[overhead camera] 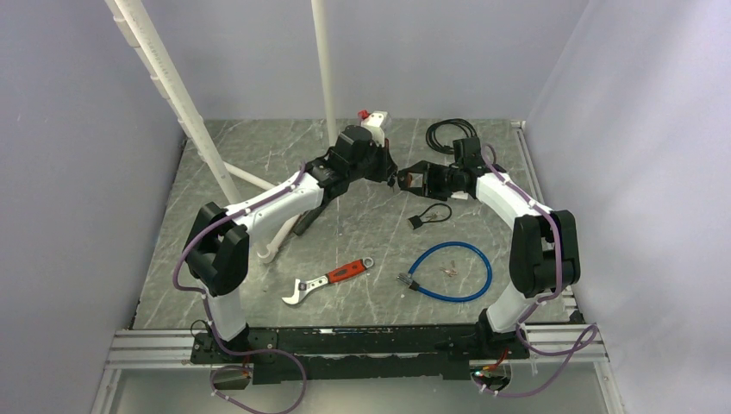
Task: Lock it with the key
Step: Insert the key into the lock.
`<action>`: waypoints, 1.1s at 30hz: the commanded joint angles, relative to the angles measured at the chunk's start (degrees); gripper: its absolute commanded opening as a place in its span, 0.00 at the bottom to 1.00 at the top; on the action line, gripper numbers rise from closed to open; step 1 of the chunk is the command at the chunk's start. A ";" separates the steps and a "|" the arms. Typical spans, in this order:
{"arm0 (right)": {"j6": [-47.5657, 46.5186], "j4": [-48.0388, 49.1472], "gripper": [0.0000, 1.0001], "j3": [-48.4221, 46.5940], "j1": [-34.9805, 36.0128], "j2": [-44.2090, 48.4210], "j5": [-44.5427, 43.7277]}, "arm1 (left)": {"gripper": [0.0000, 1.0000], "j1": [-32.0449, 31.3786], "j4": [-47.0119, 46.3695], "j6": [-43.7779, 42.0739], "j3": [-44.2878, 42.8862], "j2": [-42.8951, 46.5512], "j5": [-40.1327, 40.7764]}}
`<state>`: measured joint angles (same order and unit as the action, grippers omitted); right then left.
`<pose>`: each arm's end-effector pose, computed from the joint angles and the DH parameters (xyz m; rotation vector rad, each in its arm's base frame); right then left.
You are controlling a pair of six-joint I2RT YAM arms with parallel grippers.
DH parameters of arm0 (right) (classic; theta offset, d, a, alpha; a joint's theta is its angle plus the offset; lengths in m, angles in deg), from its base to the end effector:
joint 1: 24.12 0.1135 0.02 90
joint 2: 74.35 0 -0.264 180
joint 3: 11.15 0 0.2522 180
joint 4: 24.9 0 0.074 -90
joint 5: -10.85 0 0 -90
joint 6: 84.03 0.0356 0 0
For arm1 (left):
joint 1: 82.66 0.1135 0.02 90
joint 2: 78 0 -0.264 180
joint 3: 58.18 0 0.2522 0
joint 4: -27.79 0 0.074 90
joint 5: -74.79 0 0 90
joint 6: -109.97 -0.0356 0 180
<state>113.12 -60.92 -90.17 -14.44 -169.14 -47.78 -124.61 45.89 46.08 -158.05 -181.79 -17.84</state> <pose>0.3412 0.0770 0.2260 -1.9018 -2.0266 -1.2230 0.3233 -0.2927 0.3116 0.3135 2.0233 -0.8114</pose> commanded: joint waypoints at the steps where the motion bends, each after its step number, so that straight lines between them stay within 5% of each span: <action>1: 2.15 -1.58 0.00 -4.03 1.29 1.40 2.89 | 0.00 -0.50 -3.49 -3.93 1.31 -0.07 -0.09; 16: 2.73 -0.43 0.00 -6.51 1.42 0.52 3.33 | 0.00 -4.13 -7.29 -10.61 6.03 1.35 1.60; 33: -1.62 5.66 0.00 -2.15 2.73 3.33 4.44 | 0.00 -1.63 -5.76 -5.97 4.20 -1.57 1.53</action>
<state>112.44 -61.47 -91.44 -13.79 -170.19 -51.03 -126.86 38.46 38.38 -153.18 -181.50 -15.35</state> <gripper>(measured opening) 0.466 0.021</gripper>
